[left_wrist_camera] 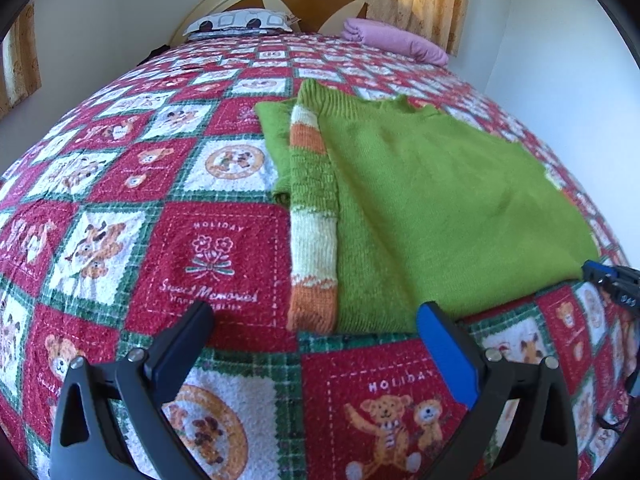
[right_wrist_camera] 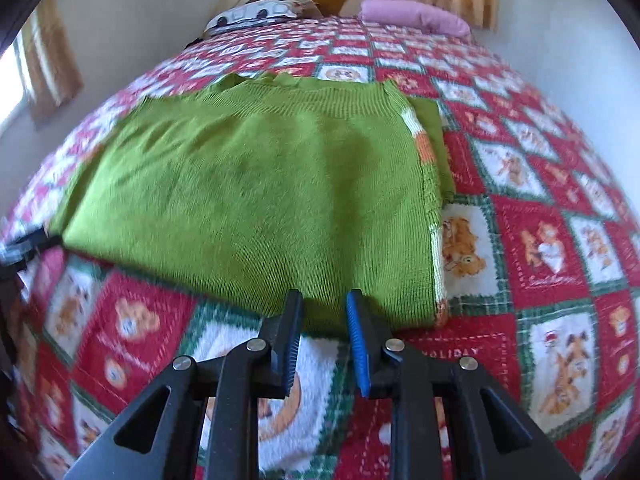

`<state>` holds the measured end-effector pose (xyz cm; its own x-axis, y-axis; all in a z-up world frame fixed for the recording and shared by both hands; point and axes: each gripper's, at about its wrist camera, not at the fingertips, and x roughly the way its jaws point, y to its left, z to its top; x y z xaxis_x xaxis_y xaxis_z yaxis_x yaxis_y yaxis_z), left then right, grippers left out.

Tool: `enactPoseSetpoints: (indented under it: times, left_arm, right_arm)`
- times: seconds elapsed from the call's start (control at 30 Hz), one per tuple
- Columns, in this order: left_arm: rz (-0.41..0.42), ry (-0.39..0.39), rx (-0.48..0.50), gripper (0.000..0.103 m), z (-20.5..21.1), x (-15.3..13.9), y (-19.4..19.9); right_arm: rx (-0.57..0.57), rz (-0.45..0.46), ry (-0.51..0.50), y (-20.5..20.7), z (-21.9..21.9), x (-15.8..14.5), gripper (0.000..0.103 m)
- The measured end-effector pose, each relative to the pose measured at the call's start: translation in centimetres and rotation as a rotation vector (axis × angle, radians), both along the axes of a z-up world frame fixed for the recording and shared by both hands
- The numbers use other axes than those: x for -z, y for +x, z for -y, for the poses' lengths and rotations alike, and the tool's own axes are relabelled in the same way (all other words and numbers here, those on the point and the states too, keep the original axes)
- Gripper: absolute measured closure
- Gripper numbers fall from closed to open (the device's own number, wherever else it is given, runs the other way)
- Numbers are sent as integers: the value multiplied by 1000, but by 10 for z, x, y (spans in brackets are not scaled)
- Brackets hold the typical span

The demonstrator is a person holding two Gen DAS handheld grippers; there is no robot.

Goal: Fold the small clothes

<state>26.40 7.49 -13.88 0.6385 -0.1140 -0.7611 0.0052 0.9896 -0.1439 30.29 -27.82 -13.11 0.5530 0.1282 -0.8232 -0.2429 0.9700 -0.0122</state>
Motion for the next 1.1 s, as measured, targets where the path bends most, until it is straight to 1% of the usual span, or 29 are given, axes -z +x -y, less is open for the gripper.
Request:
enactPoseSetpoints:
  times: [0.1,0.17,0.23,0.27,0.37,0.43,0.47,0.67,0.73,0.9,1.1]
  left_arm:
    - [11,-53,-46,0,-16,-8,-4]
    - [28,-54,-60,0,-26,-15,-6]
    - [41,-31,-69,0,-35,-23,-5]
    - [44,-20,-68,0,-39,-25,-3]
    - [42,21,-82,0,-49,-32,12]
    - [45,35,-98,0,-54,-33,23]
    - [42,34,-107,0,-57,-32,28]
    - [18,-44,-109,0,-63,-28,52]
    - [20,-52,-109,0,-61,-28,57]
    - [3,-32,-92,0,-51,-27,76]
    - [-9,-10,-85,0,-44,-22,96]
  right_arm:
    - [-8,31,-44,-2,-7,-12,79]
    - [-33,60,-64,-6,-13,-19,74]
    - [-48,85,-59,-11,-19,-27,57]
    - [-58,103,-60,-14,-26,-31,56]
    - [-120,153,-70,-24,-54,-42,55]
    - [-168,165,-72,-30,-75,-45,54]
    - [-210,171,-74,-33,-92,-46,54]
    - [-378,214,-128,-46,-165,-42,54]
    - [-411,221,-134,-48,-181,-39,54]
    - [-479,225,-167,-50,-220,-26,54]
    - [-520,218,-184,-53,-249,-14,53]
